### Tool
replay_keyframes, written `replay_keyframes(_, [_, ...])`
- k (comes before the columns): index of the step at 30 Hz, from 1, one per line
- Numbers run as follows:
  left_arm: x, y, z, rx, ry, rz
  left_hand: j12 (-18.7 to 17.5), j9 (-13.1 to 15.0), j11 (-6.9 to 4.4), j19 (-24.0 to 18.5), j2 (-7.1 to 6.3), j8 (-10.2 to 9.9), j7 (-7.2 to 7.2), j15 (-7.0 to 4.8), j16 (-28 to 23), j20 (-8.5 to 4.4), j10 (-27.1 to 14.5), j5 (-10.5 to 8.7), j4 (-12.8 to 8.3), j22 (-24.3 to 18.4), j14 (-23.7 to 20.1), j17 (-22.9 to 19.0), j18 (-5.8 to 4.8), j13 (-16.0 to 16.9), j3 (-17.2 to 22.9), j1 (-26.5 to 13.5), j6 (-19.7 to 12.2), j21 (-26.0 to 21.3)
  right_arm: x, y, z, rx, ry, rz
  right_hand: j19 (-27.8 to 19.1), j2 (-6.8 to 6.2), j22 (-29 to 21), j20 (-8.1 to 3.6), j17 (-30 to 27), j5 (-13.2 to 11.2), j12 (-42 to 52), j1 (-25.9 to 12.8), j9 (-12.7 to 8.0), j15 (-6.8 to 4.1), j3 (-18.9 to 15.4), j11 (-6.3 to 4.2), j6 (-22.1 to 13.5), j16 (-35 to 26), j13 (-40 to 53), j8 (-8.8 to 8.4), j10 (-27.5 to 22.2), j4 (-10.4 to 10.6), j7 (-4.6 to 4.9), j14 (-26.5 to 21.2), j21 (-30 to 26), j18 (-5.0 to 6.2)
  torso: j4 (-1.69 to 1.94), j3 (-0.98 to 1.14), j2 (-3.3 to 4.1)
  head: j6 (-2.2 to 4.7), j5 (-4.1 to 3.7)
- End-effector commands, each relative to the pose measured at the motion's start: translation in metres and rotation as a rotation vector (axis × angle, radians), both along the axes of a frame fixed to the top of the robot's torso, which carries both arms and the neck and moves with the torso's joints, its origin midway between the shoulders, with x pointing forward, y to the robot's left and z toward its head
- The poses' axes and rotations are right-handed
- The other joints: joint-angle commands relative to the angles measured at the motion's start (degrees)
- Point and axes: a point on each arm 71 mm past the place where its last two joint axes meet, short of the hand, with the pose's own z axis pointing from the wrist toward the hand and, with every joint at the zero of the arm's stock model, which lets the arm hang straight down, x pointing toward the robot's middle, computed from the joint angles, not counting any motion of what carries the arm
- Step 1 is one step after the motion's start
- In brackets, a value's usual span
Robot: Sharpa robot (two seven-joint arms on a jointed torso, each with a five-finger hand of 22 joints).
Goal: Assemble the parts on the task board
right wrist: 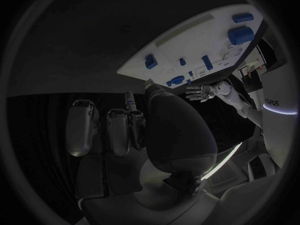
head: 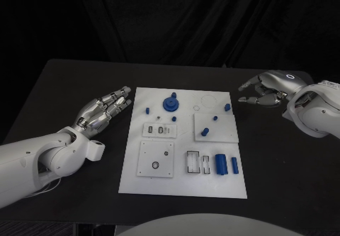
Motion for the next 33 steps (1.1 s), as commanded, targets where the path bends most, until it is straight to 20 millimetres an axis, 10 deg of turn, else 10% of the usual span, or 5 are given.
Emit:
replay_keyframes(1, [-0.002, 0.001, 0.009, -0.082, -0.113, 0.002, -0.18, 0.06, 0.31, -0.07, 0.01, 0.24, -0.02, 0.35, 0.07, 0.51, -0.10, 0.39, 0.00, 0.07, -0.04, 0.08, -0.12, -0.03, 0.24, 0.49, 0.27, 0.30, 0.001, 0.000, -0.003, 0.008, 0.003, -0.016, -0.21, -0.58, 7.78, 0.01, 10.61, -0.28, -0.27, 0.22, -0.07, -0.34, -0.42, -0.34, -0.01, -0.40, 9.45, -0.03, 0.61, 0.03, 0.27, 4.52, -0.51, 0.32, 0.10, -0.03, -0.02, -0.21, -0.26])
replay_keyframes(5, [-0.001, 0.000, 0.009, -0.082, -0.113, 0.002, -0.19, 0.05, 0.32, -0.07, 0.00, 0.23, -0.03, 0.37, 0.07, 0.54, -0.13, 0.39, -0.02, 0.07, -0.04, 0.08, -0.12, -0.04, 0.25, 0.50, 0.16, 0.30, 0.000, 0.001, -0.009, 0.003, 0.025, -0.016, -0.24, -0.60, 7.75, 0.01, 10.53, -0.31, -0.28, 0.25, -0.08, -0.34, -0.45, -0.33, 0.01, -0.50, 9.44, -0.02, 0.61, 0.02, 0.28, 4.49, -0.57, 0.34, -0.34, 0.14, -0.01, -0.13, -0.19])
replay_keyframes(10, [-0.001, 0.000, 0.009, -0.083, -0.112, 0.000, -0.20, 0.03, 0.34, -0.08, -0.07, 0.19, -0.08, 0.47, 0.07, 0.65, -0.15, 0.38, -0.06, 0.07, -0.05, 0.08, -0.14, -0.05, 0.29, 0.53, 0.07, 0.29, -0.001, 0.004, -0.017, 0.001, 0.046, -0.012, -0.26, -0.71, 7.72, 0.02, 10.52, -0.62, -0.10, 0.35, -0.11, -0.32, -0.61, -0.29, 0.11, -0.52, 9.61, 0.01, 0.81, 0.04, 0.35, 4.50, -0.68, 0.35, -0.03, 0.27, 0.00, -0.11, -0.42])
replay_keyframes(33, [-0.002, 0.000, 0.009, -0.084, -0.107, -0.005, -0.22, 0.00, 0.39, -0.04, -0.22, 0.14, -0.13, 0.58, 0.07, 0.79, -0.19, 0.40, -0.14, 0.08, -0.03, 0.08, -0.12, -0.05, 0.34, 0.56, -0.12, 0.31, -0.001, 0.014, -0.033, -0.009, 0.100, 0.003, -0.10, -1.47, 7.84, 0.11, 10.59, -1.16, 2.13, 1.46, -0.24, -0.20, -1.11, -0.11, 0.16, -0.42, 11.79, -0.03, 2.90, -0.16, 0.60, 4.57, -0.64, 0.31, -0.06, 0.07, -0.05, -0.31, -0.30])
